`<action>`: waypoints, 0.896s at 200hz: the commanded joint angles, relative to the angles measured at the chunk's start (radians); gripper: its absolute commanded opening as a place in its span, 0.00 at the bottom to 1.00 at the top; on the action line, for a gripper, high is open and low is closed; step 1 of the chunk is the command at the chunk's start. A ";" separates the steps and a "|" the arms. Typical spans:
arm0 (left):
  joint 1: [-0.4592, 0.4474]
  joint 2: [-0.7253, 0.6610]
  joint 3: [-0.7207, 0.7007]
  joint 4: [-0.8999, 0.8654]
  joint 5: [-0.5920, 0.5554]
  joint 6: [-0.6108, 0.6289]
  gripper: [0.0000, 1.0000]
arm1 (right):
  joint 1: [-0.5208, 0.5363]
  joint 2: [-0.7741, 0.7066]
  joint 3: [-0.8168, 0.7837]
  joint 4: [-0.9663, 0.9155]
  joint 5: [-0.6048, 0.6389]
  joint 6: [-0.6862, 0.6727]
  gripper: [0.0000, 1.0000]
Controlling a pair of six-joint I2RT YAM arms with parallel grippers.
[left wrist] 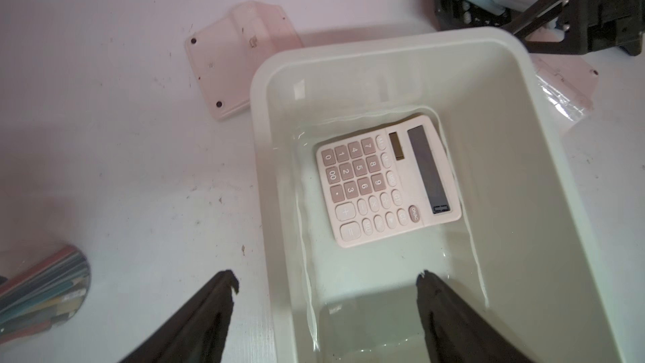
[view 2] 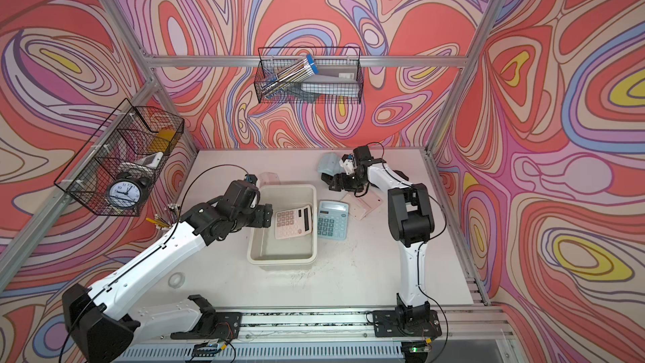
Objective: Put the calculator in the storage box
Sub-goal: Pick up the calculator from the center of the board.
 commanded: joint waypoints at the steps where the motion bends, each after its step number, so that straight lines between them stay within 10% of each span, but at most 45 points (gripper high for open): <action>1: 0.026 -0.052 -0.047 0.038 0.027 -0.065 0.88 | 0.009 0.055 0.066 -0.129 -0.045 -0.118 0.78; 120: 0.065 -0.037 -0.064 0.067 0.079 -0.059 0.89 | 0.056 -0.021 -0.093 -0.152 -0.008 -0.153 0.64; 179: 0.067 -0.045 -0.065 0.054 0.076 -0.052 0.89 | 0.055 -0.116 -0.168 -0.048 -0.121 -0.132 0.90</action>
